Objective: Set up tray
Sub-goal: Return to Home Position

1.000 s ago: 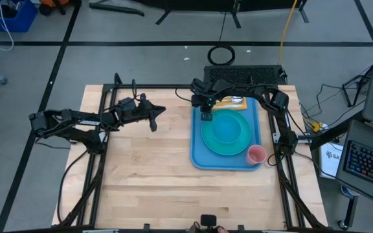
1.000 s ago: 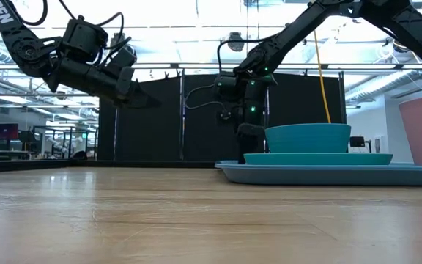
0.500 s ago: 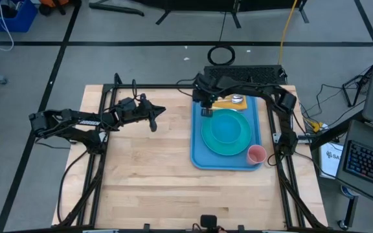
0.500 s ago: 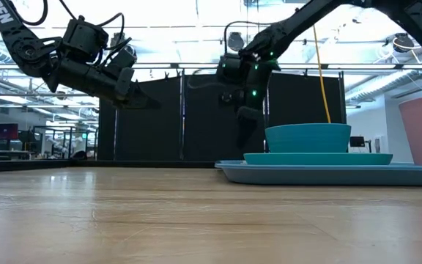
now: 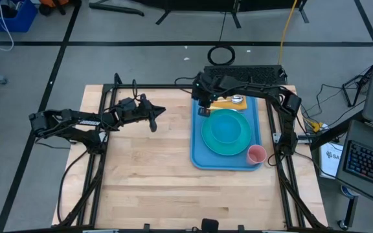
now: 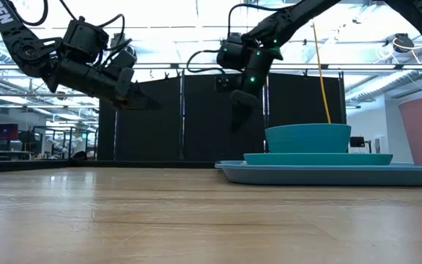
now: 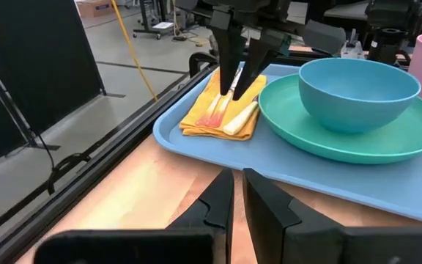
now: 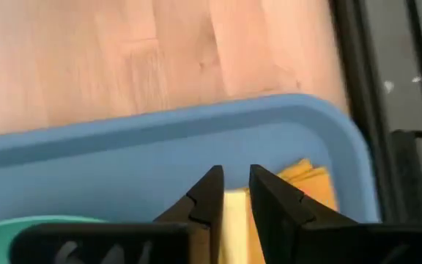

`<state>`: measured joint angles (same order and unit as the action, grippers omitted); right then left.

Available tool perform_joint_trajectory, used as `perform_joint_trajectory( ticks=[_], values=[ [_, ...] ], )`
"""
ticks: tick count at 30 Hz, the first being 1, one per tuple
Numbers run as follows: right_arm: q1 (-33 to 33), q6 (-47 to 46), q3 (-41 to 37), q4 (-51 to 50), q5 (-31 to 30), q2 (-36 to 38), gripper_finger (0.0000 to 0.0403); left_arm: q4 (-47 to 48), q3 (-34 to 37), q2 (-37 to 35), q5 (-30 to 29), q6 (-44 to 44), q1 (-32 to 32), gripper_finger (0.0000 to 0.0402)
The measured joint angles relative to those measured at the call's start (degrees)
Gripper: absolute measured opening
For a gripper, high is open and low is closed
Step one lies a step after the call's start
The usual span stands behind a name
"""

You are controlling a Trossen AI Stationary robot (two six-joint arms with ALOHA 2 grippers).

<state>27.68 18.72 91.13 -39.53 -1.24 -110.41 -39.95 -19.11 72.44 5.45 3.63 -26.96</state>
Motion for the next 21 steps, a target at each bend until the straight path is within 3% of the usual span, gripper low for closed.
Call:
perform_joint_trajectory(
  ticks=[5, 10, 16, 18, 21],
  values=[
    [-0.5, -3.3, -1.7, 0.8, 9.5, 0.5, 0.0007, 0.3, 0.0, 0.0, 2.1, -1.8, 0.0, 0.0037],
    [-2.3, -4.6, -5.3, 2.0, 5.8, 4.1, 0.0001, 1.9, 0.0, 0.0, 2.2, -3.8, 0.0, 0.0037],
    [-4.0, -4.8, -16.5, 15.2, 7.2, 15.3, 0.0000, 3.1, 0.0, 0.0, 1.8, -5.2, 0.0, 0.0037],
    [-4.6, -5.9, -21.8, 21.0, 11.2, 20.2, 0.0000, 3.1, 0.0, 0.0, -1.0, -4.3, 0.0, 0.0037],
    [-5.7, -8.8, -30.1, 29.3, 12.2, 27.6, 0.0000, 3.5, 0.0, 0.0, -3.7, -8.0, 0.0, 0.0037]
  ],
)
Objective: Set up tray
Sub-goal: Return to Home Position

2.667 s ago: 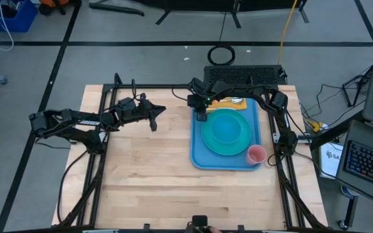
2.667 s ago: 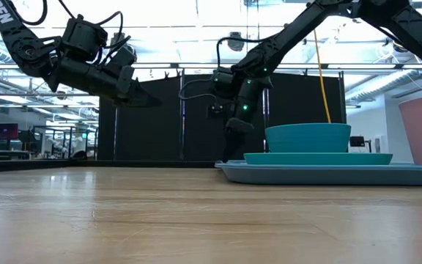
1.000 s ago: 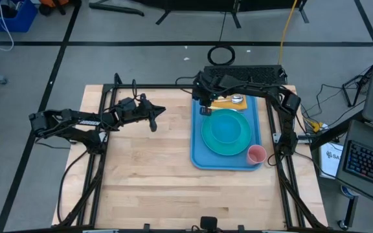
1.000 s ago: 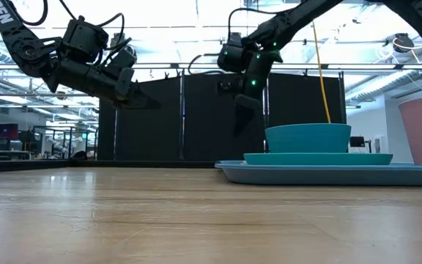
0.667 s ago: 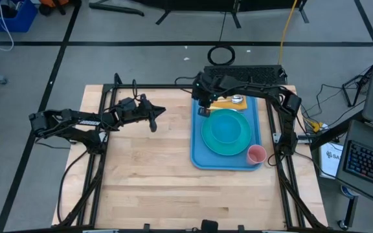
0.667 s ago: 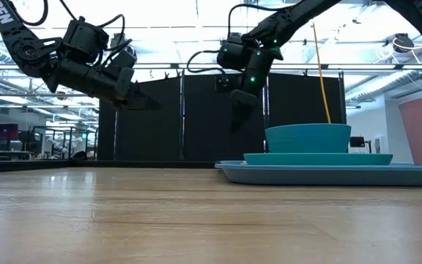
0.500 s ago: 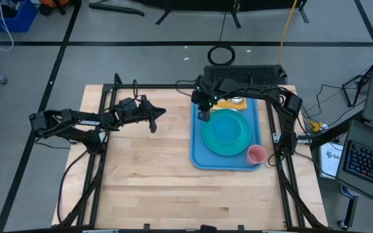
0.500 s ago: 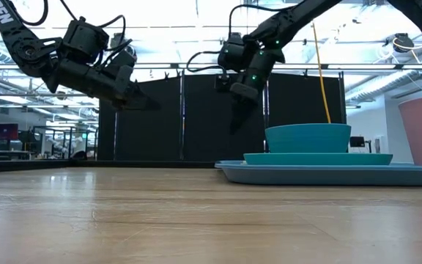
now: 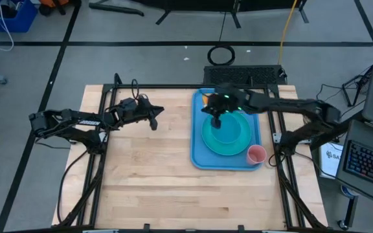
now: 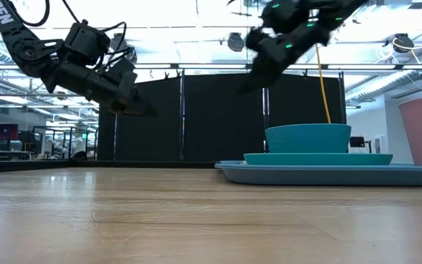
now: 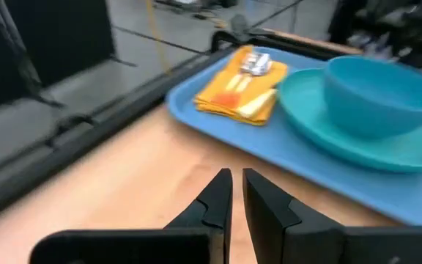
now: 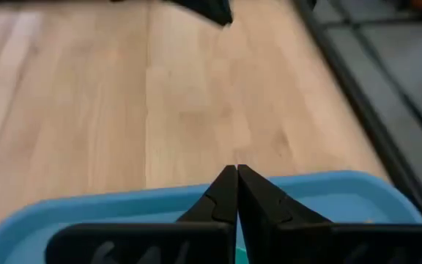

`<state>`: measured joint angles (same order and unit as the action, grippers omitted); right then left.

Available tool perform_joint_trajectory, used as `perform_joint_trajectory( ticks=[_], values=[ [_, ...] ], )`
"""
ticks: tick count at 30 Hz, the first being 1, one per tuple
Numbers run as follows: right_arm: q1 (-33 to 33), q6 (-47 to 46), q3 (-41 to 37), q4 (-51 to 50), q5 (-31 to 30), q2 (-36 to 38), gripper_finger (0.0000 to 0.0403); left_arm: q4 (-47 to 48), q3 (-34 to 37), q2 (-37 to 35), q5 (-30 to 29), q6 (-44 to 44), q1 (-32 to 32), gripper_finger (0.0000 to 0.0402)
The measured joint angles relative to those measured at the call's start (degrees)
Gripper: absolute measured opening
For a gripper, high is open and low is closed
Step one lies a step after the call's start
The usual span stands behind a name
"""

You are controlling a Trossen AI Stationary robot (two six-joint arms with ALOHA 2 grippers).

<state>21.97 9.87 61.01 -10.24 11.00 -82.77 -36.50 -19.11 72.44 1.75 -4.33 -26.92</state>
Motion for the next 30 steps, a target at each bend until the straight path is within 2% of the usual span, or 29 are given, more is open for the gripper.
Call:
perform_joint_trajectory(
  ticks=[5, 9, 13, 17, 24, 26, 30],
  values=[
    [-2.9, -4.5, -10.8, 7.7, -0.2, 12.7, 0.0000, -3.3, 0.0, -0.1, 11.4, -2.5, 0.8, 0.0037],
    [-4.7, -5.2, -17.6, 10.2, -0.8, 22.4, 0.0000, -5.8, 0.0, -1.1, 16.2, -3.1, 2.6, 0.0037],
    [-6.6, -6.1, -24.3, 14.6, -2.7, 32.1, 0.0000, -5.6, 0.0, -5.6, 16.3, -2.7, 4.9, 0.0037],
    [-7.9, -6.6, -30.1, 16.7, -3.5, 41.0, 0.0000, -3.5, 0.0, -13.6, 16.2, -2.8, 6.9, 0.0037],
    [-9.4, -8.4, -38.2, 20.1, -3.4, 52.7, 0.0000, 12.0, 0.0, -28.5, 14.2, -0.2, 8.1, 0.0037],
    [-9.5, -8.4, -40.2, 22.4, -3.4, 55.5, 0.0000, 15.9, 0.0, -31.6, 12.6, 0.3, 8.5, 0.0037],
    [-9.5, -9.2, -43.8, 23.2, -3.3, 60.2, 0.0000, 22.2, 0.0, -36.3, 13.3, 2.6, 9.4, 0.0037]
  ],
)
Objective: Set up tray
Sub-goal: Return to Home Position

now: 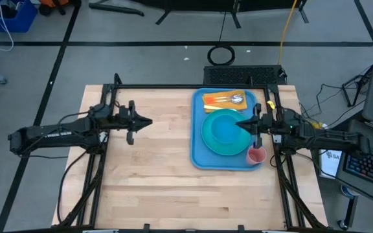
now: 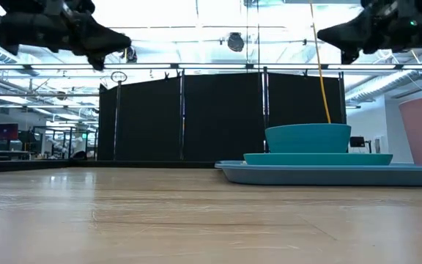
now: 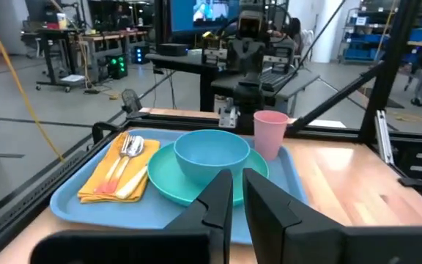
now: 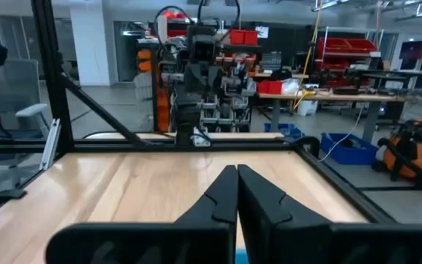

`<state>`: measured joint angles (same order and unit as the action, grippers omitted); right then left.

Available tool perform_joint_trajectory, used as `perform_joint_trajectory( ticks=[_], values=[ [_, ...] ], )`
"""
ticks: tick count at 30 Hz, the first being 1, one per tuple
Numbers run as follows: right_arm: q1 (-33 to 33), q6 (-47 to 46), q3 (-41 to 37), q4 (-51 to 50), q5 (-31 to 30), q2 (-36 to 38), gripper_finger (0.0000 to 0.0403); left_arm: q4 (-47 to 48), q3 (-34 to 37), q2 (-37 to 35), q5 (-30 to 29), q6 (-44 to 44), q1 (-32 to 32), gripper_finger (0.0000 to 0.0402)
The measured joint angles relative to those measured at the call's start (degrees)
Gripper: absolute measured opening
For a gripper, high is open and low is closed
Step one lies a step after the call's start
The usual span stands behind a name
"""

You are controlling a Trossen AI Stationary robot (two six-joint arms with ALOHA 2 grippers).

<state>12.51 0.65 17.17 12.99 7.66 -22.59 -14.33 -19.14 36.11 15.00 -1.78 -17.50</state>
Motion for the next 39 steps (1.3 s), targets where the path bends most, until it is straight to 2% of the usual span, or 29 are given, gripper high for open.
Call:
perform_joint_trajectory(
  ticks=[13, 18, 26, 39],
  values=[
    [0.0, -2.1, -11.3, 1.3, 0.0, 10.9, 0.0000, 11.4, 0.0, -11.6, 0.0, 0.6, 2.3, 0.0037],
    [0.0, -3.1, -15.0, 8.3, 0.1, 11.8, 0.0000, 15.6, 0.0, -11.9, -0.1, 0.1, 2.3, 0.0037],
    [0.0, -16.2, -16.1, 7.8, 0.9, 11.7, 0.0000, 16.3, 0.0, -10.6, -0.1, 0.0, 2.3, 0.0037],
    [0.0, -14.8, -16.2, 8.2, 1.4, 11.7, 0.0000, 16.2, 0.0, -10.6, -0.1, 0.0, 2.2, 0.0037]
  ],
)
